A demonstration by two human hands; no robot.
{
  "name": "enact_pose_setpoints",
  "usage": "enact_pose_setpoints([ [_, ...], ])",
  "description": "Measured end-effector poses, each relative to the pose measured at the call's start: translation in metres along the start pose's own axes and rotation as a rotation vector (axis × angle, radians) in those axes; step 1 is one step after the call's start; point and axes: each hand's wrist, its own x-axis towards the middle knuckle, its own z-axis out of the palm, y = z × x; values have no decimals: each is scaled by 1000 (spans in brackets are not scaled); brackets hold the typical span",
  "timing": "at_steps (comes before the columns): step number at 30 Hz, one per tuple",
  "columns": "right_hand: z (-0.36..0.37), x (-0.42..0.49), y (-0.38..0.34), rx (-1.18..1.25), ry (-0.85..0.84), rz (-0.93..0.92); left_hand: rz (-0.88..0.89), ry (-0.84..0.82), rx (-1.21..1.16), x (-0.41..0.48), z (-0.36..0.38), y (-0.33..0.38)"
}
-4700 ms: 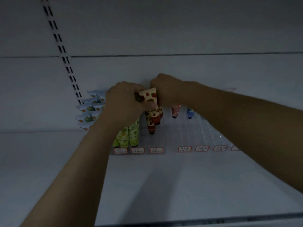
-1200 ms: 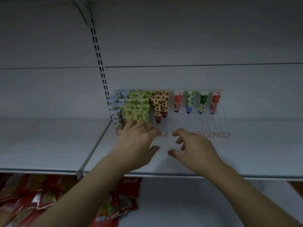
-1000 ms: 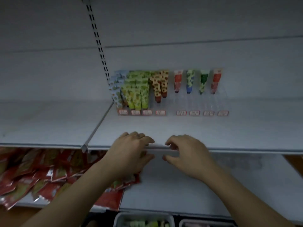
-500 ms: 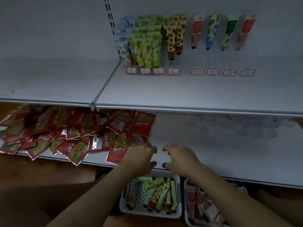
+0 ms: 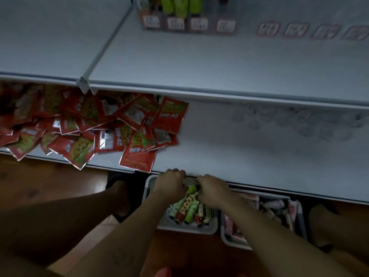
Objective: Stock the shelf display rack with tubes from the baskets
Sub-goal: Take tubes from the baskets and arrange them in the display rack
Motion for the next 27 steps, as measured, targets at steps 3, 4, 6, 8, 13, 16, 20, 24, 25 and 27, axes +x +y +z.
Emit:
enact_pose_setpoints([
  [3, 20, 7, 4, 1, -62, 14, -65, -96, -51, 1, 17, -7],
  [4, 28, 9, 5, -12, -93, 20, -86, -136, -51, -1, 24, -9],
  [6, 41, 11, 7, -52, -151, 26, -134, -197, -41, -7, 40, -15],
  [8, 48, 15, 6, -106, -183, 40, -177, -245, -60, -13, 55, -22],
  [13, 58, 33, -5, -110, -189, 69, -214, -253, -80, -12, 80, -34],
  [16, 69, 36, -8, -57, -191, 85, -219, -198, -55, -6, 91, -34],
  [20, 84, 38, -8, 75, -182, 112, -245, -191, -67, 4, 98, -35],
  [24, 89, 37, -9, 89, -217, 128, -240, -188, -50, 14, 94, -30],
  [25, 89, 37, -10, 84, -216, 127, -244, -182, -65, 15, 93, -29],
  [27, 90, 38, -10, 77, -213, 111, -248, -181, -101, 17, 93, -26],
])
